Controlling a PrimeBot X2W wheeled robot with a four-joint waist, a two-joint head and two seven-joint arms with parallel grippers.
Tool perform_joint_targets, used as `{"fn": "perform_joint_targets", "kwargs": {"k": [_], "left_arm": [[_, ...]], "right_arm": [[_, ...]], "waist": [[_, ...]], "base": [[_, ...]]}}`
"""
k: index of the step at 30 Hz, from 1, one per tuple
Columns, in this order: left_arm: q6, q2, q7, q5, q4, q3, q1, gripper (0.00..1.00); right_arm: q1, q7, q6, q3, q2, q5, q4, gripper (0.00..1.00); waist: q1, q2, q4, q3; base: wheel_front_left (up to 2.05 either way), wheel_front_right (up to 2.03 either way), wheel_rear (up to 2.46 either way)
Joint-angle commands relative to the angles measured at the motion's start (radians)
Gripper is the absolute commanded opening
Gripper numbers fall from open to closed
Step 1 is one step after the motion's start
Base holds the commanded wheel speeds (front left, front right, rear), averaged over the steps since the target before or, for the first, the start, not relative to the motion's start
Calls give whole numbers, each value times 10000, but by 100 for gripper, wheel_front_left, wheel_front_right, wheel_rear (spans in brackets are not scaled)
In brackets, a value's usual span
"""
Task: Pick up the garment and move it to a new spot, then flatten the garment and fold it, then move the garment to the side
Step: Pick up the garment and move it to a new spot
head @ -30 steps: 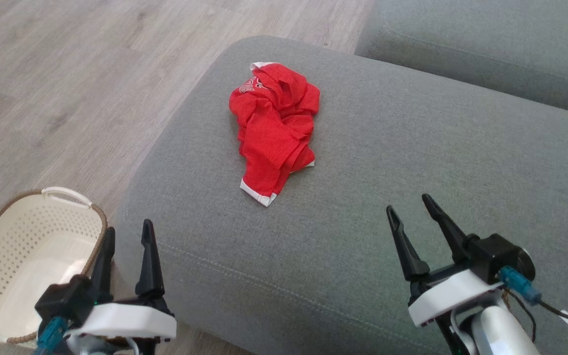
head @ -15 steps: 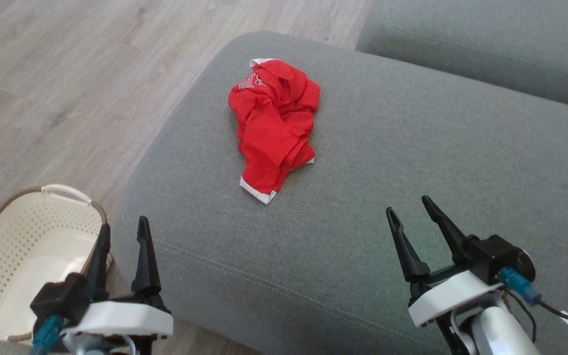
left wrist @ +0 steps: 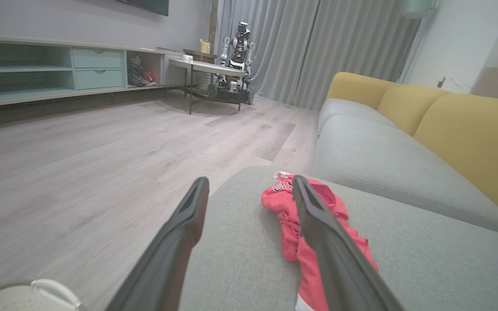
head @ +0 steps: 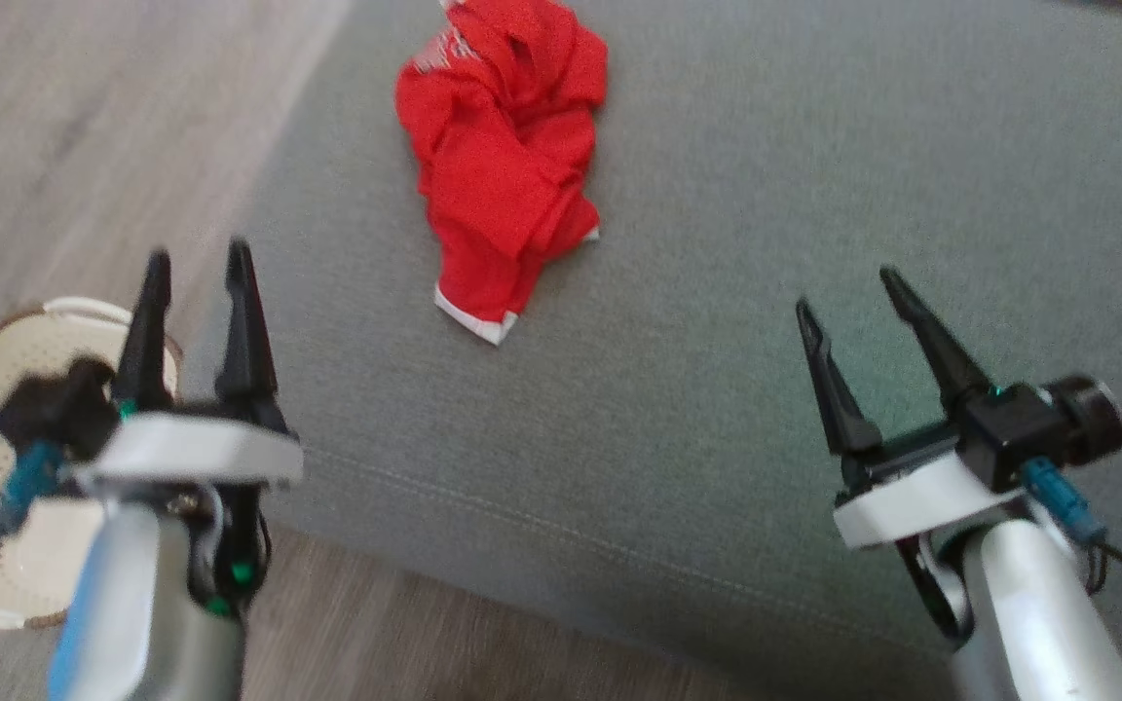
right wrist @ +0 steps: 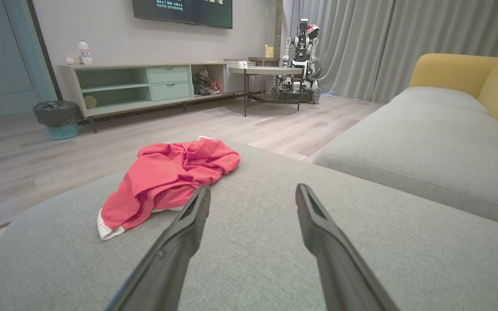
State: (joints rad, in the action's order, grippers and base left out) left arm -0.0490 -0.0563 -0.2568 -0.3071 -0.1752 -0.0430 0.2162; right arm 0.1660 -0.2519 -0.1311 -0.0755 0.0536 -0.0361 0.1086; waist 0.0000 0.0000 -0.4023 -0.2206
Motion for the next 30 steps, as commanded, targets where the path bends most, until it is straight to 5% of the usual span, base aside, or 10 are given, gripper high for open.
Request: {"fn": "perform_joint_targets", "kwargs": {"k": [1, 7, 15, 30], "left_arm": [[-140, -324, -49, -58, 74, 434, 621, 100], [-676, -1113, 847, -765, -1558, 185, 3147, 100], [-809, -1938, 2428, -1862, -4001, -625, 5879, 100], [-815, -2850, 3999, -3445, -6874, -2247, 7783, 100]], "right_arm": [[346, 18, 4, -256, -17, -91, -538, 100], [793, 473, 4, -337, 30, -479, -1565, 100], [1187, 789, 4, -447, 125, -680, -2358, 100], [1351, 620, 4, -430, 40, -748, -2668, 100]], "waist": [[0, 0, 376, -922], [0, 0, 812, -1984], [0, 0, 1657, -2867], [0, 0, 2704, -3348]], "base": [[0, 0, 0], [0, 0, 0], [0, 0, 0], [0, 0, 0]]}}
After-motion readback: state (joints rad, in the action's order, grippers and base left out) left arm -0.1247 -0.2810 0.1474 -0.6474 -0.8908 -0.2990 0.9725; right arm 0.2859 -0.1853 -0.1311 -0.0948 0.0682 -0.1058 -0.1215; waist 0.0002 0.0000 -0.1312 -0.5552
